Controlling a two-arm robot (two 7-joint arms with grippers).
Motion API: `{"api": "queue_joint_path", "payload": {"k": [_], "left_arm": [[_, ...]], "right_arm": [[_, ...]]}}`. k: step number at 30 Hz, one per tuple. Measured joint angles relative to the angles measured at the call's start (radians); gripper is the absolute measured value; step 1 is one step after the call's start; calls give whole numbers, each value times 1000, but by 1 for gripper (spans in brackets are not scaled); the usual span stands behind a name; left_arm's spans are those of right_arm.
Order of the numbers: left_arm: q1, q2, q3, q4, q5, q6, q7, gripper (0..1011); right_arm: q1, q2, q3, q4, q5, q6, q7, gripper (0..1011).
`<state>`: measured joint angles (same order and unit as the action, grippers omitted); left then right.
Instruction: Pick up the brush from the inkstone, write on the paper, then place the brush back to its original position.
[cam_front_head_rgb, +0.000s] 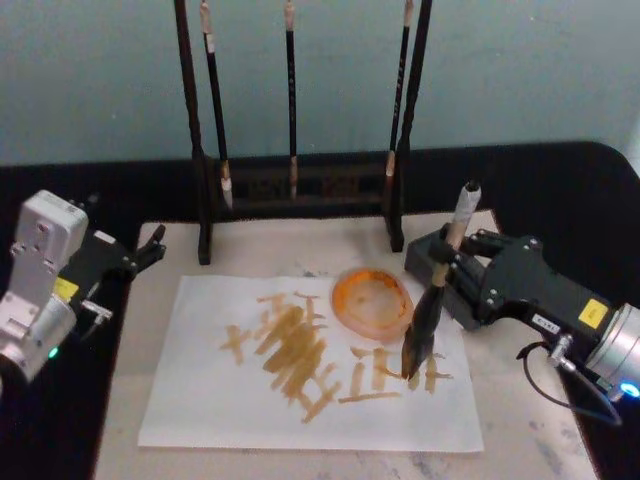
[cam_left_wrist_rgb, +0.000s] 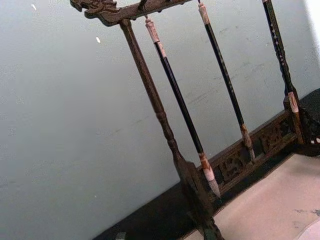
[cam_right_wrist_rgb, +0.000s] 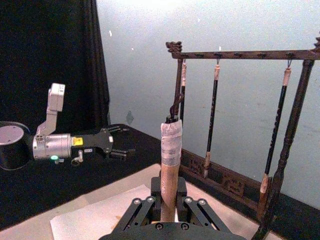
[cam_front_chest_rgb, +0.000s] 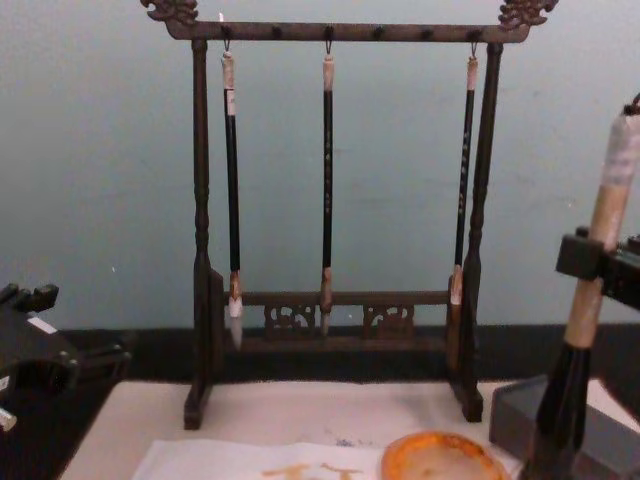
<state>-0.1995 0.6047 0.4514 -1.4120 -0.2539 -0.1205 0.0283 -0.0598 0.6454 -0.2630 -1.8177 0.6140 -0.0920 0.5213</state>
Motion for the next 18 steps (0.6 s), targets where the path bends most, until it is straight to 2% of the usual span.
{"api": "queue_joint_path", "payload": {"k": [12,18], "left_arm": [[0,0,0,0,0,0,0,1010],[0,0,0,0,0,0,0,1010]], "right_arm": [[1,-9,-13,13,-46,-7,-1,177],[-3,-23,-12,24,-68,-30,-4,177]]}}
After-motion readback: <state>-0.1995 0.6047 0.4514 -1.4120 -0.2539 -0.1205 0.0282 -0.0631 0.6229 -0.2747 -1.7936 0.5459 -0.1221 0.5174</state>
